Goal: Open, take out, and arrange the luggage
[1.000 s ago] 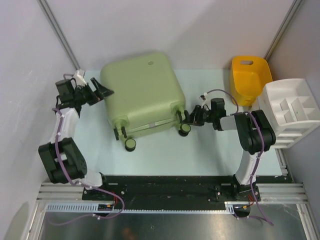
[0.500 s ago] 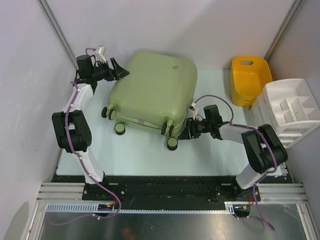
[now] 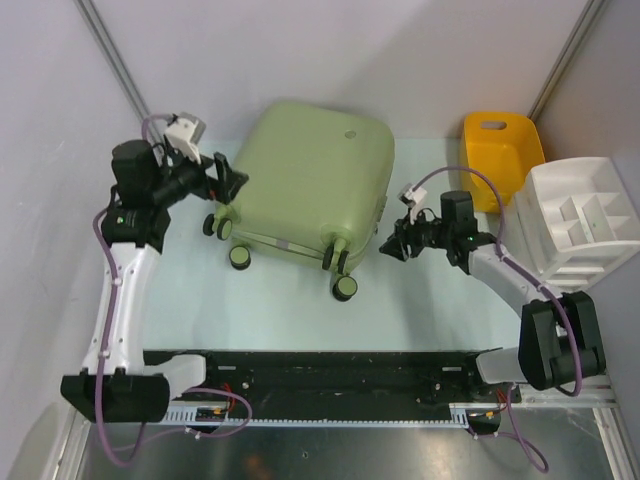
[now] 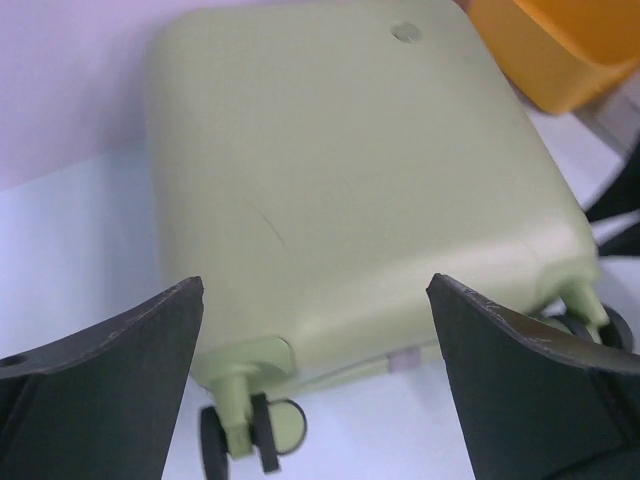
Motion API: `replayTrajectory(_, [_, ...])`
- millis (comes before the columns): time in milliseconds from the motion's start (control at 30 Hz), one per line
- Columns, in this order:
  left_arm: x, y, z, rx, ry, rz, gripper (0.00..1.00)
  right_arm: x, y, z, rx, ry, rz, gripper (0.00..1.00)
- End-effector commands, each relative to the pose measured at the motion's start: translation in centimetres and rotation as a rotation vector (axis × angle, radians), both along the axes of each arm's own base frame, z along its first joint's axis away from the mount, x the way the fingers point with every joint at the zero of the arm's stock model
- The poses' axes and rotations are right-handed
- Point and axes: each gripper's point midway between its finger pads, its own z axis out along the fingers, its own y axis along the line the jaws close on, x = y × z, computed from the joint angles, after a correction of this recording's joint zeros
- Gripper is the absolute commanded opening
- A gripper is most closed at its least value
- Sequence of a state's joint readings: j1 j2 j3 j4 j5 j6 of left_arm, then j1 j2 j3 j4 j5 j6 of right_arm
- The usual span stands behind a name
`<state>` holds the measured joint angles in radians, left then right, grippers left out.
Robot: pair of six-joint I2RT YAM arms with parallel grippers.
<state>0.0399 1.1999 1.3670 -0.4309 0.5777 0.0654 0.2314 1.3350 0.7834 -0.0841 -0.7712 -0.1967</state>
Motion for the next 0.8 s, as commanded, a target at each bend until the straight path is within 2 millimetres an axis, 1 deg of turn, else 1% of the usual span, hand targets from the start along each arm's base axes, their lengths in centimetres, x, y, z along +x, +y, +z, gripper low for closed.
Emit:
replayTrajectory(0, [-3.6, -1.5, -5.8, 0.133, 0.14, -0.083, 1.0, 3.4, 2.7, 2.1, -0.047, -0.22, 0.067, 0.5])
replayTrajectory(33, [-4.7, -1.7, -6.0, 0.156, 0.144, -0.091, 1.0, 3.5, 3.4, 2.1, -0.05, -0.231, 0.083, 0.5])
replayTrajectory(67, [-5.4, -1.8, -6.2, 0.164, 0.148, -0.099, 1.0, 3.6, 4.1, 2.3, -0.048, -0.25, 0.096, 0.5])
replayTrajectory(100, [-6.4, -2.2, -6.9, 0.167, 0.182, -0.121, 1.0, 2.8, 5.6, 2.4, -0.042, -0.259, 0.137, 0.5])
replayTrajectory(167, [-7.5, -2.4, -7.5, 0.191, 0.211, -0.136, 1.0, 2.4, 7.2, 2.5, -0.034, -0.269, 0.175, 0.5])
replayTrajectory(200, [-8.5, -2.6, -8.4, 0.21, 0.254, -0.16, 1.0, 1.4, 8.8, 2.6, -0.031, -0.269, 0.209, 0.5])
replayTrajectory(300, [-10.1, -2.9, -9.7, 0.244, 0.309, -0.191, 1.0, 0.1, 11.2, 2.8, -0.023, -0.28, 0.255, 0.5])
replayTrajectory(333, [-10.6, -3.1, -10.1, 0.242, 0.321, -0.209, 1.0, -1.0, 12.9, 2.9, -0.011, -0.293, 0.294, 0.5])
replayTrajectory(400, [-11.7, -3.3, -10.3, 0.247, 0.33, -0.232, 1.0, -1.1, 14.5, 3.7, -0.001, -0.323, 0.305, 0.5])
replayTrajectory(433, [-12.0, -3.4, -10.5, 0.243, 0.339, -0.24, 1.0, -1.9, 16.2, 4.3, 0.026, -0.34, 0.328, 0.5])
replayTrajectory(500, [-12.9, -3.7, -10.5, 0.23, 0.347, -0.264, 1.0, -1.2, 18.4, 4.9, 0.045, -0.365, 0.319, 0.51])
replayTrajectory(533, [-13.2, -3.8, -10.7, 0.229, 0.351, -0.278, 1.0, -1.0, 19.3, 5.8, 0.069, -0.383, 0.309, 0.51])
replayTrajectory(567, [-13.5, -4.0, -10.6, 0.225, 0.351, -0.291, 1.0, -0.9, 20.2, 6.1, 0.074, -0.391, 0.298, 0.51])
replayTrajectory(600, [-13.8, -3.9, -10.9, 0.238, 0.355, -0.295, 1.0, -0.5, 20.6, 7.5, 0.099, -0.411, 0.29, 0.51])
replayTrajectory(667, [-13.8, -3.3, -11.2, 0.274, 0.352, -0.278, 1.0, -0.9, 20.6, 8.2, 0.107, -0.39, 0.289, 0.52])
replayTrajectory(700, [-14.0, -3.0, -11.3, 0.3, 0.346, -0.283, 1.0, -1.3, 20.2, 9.3, 0.109, -0.4, 0.293, 0.52])
replayTrajectory(733, [-13.9, -2.8, -11.1, 0.313, 0.337, -0.277, 1.0, -2.0, 19.3, 8.6, 0.07, -0.36, 0.303, 0.53])
replayTrajectory(767, [-13.9, -2.5, -11.1, 0.325, 0.335, -0.27, 1.0, -2.3, 18.7, 8.6, 0.044, -0.363, 0.305, 0.55])
